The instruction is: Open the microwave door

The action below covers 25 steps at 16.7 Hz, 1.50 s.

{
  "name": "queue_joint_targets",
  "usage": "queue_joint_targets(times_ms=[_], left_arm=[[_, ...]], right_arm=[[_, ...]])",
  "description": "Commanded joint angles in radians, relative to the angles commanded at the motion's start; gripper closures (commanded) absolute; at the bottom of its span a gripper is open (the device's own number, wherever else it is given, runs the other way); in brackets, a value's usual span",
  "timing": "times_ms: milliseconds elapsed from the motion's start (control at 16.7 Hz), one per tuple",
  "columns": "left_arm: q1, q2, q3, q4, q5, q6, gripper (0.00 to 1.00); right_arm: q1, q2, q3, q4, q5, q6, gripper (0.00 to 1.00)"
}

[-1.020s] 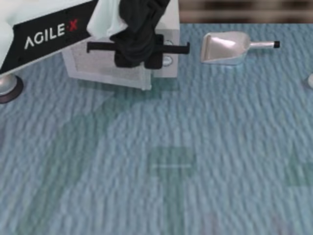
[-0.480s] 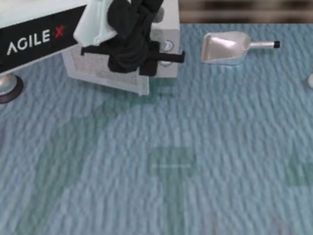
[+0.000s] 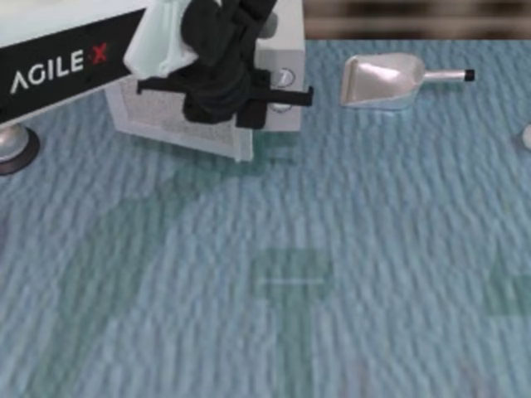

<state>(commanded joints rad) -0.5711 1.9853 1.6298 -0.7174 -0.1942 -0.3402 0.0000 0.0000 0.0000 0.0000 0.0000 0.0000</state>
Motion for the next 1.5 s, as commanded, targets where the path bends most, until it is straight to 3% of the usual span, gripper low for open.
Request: queue_joint_targets(times_ms=[840,1500], left_arm=[[0.0,0.0,0.0,0.0,0.0,0.0,1.0],[0.021,-0.088,-0.124,0.054,0.062,0.115,1.0]], right_arm=[[0.0,0.0,0.0,0.0,0.0,0.0,0.0],[0.0,0.0,0.0,0.0,0.0,0.0,0.0]])
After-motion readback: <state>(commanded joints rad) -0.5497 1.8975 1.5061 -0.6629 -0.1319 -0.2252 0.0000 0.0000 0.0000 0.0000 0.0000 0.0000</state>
